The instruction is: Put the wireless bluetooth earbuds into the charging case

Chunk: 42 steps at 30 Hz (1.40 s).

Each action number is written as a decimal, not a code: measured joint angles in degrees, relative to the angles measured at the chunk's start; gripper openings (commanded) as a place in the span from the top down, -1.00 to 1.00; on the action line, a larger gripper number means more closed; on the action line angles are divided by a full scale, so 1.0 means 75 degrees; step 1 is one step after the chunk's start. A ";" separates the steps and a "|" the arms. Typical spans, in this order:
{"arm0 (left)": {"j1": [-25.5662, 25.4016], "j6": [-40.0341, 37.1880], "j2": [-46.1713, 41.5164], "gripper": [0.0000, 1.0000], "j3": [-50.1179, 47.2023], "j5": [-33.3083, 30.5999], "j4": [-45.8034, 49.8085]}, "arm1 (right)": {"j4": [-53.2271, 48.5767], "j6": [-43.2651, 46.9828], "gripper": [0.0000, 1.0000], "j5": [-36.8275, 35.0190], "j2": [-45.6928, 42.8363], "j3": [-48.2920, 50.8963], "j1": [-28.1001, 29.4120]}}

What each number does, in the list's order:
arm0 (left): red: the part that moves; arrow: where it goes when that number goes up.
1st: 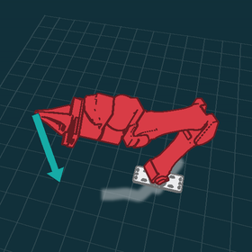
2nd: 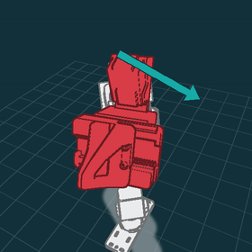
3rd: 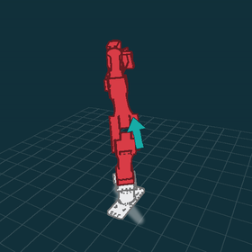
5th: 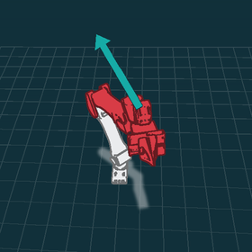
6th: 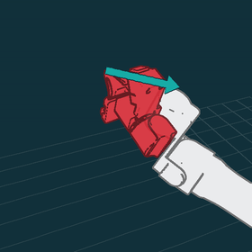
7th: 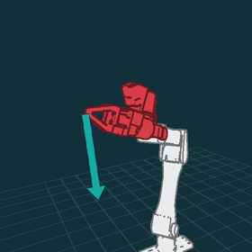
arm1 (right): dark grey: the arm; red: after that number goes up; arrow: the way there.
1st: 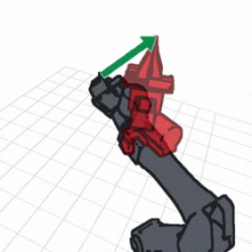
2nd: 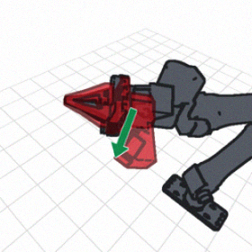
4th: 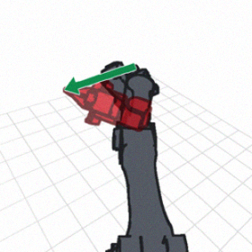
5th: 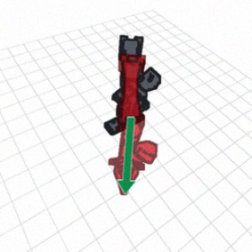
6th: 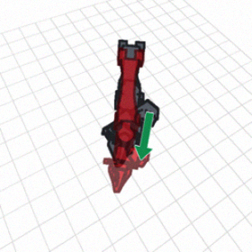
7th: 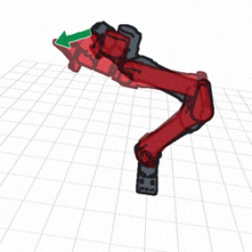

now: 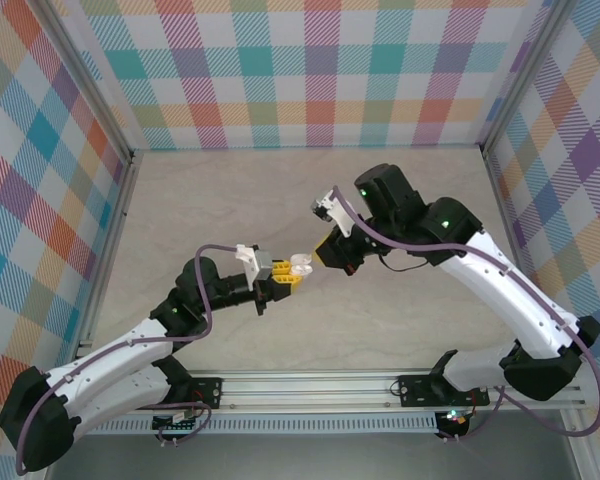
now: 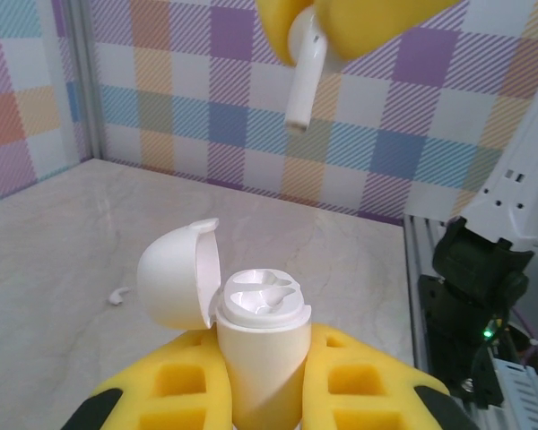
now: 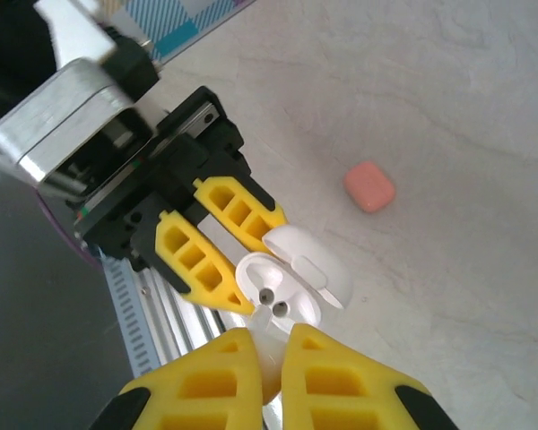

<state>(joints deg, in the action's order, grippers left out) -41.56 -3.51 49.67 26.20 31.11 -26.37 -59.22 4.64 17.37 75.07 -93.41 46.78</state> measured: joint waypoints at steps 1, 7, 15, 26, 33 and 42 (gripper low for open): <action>0.0061 0.0093 0.0023 1.00 -0.0035 0.0157 -0.0105 | -0.0090 0.0213 0.83 0.0000 -0.0058 0.0000 -0.0029; 0.0423 0.0443 0.0251 1.00 -0.0061 0.1005 -0.0702 | -0.0306 0.1323 0.82 0.0050 -0.0353 0.0140 -0.0096; 0.0519 0.0583 0.0641 1.00 0.0009 0.1804 -0.0871 | -0.0041 0.2445 0.88 0.0545 -0.0565 0.0711 -0.0096; 0.0519 0.0729 0.0577 1.00 0.0131 0.2139 -0.0903 | 0.0580 0.3687 0.90 0.1043 -0.0708 0.1486 -0.0096; 0.0519 0.0729 0.0568 1.00 0.0146 0.2212 -0.0889 | 0.0758 0.3949 0.92 0.1105 -0.0597 0.1483 -0.0096; 0.0533 0.0729 0.0568 1.00 0.0157 0.2311 -0.0769 | 0.0731 0.4281 0.93 0.1163 -0.0396 0.1472 -0.0096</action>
<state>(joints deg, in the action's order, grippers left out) -37.56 1.96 53.93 27.38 48.45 -32.14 -53.74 36.75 26.09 72.10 -82.37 46.06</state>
